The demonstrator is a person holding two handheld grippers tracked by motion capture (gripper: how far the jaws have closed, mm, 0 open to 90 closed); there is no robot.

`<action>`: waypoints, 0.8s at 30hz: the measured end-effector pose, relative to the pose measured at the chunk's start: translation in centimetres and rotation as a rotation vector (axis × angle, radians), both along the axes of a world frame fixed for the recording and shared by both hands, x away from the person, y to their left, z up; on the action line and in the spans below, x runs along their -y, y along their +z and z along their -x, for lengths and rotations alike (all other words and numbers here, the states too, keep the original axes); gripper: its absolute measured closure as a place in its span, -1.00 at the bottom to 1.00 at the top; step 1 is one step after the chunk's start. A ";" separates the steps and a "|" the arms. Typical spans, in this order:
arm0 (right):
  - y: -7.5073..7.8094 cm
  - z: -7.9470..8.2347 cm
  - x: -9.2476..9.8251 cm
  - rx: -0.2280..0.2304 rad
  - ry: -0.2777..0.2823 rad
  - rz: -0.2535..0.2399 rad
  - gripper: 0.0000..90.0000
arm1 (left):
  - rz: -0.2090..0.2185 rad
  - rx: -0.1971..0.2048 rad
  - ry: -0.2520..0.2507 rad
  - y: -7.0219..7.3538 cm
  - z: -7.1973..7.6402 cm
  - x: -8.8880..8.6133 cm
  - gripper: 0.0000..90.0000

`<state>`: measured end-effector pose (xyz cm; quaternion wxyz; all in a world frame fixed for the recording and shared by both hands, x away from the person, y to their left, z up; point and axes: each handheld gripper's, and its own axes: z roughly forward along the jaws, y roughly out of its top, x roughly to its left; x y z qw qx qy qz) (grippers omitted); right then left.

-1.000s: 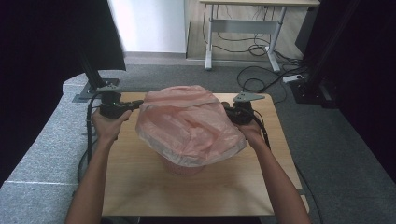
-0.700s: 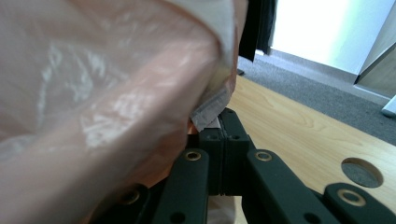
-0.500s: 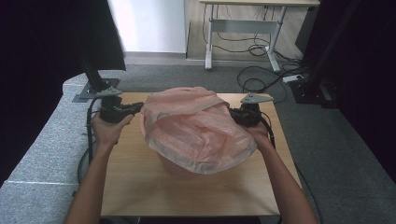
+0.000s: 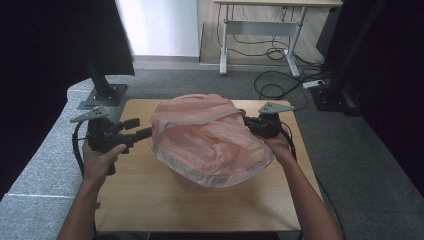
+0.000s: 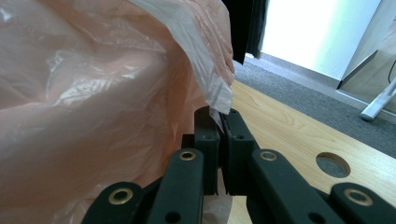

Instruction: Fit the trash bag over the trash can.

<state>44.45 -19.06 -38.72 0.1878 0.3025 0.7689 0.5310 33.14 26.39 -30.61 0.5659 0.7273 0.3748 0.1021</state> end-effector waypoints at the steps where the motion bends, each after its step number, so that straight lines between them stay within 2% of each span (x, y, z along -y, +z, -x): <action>1: 0.0 0.0 0.0 0.001 -0.001 0.002 0.90 | -0.022 0.001 0.000 0.1 0.3 0.5 -0.61; 3: 0.0 0.1 0.0 0.001 -0.003 0.004 0.90 | -0.049 0.005 -0.004 0.3 0.6 1.3 -0.70; 8: 0.0 0.1 0.1 -0.001 -0.007 0.008 0.89 | -0.068 0.021 -0.003 0.7 1.5 2.7 -0.75; 10: 0.0 0.1 0.2 0.000 -0.007 0.006 0.89 | -0.133 0.035 0.042 0.8 1.7 3.4 -0.70; 11: 0.0 0.1 0.2 0.000 -0.009 0.006 0.89 | -0.161 0.038 0.066 0.7 1.6 3.6 -0.63; 13: 0.0 0.1 0.2 0.001 -0.012 0.004 0.89 | -0.188 0.032 0.086 0.5 1.3 3.9 -0.42; 15: 0.0 0.1 0.2 0.001 -0.014 0.002 0.89 | -0.218 0.029 0.102 0.3 0.9 4.1 -0.10; 16: 0.1 0.1 0.2 0.007 -0.013 0.000 0.90 | -0.225 0.030 0.104 0.3 0.8 4.1 0.16; 21: 0.5 0.1 0.2 0.027 -0.021 -0.015 0.90 | -0.218 -0.012 0.083 0.3 -0.2 3.6 0.82; 24: 0.7 0.0 0.2 0.034 -0.027 -0.023 0.90 | -0.217 -0.017 0.095 0.4 -0.7 3.1 0.99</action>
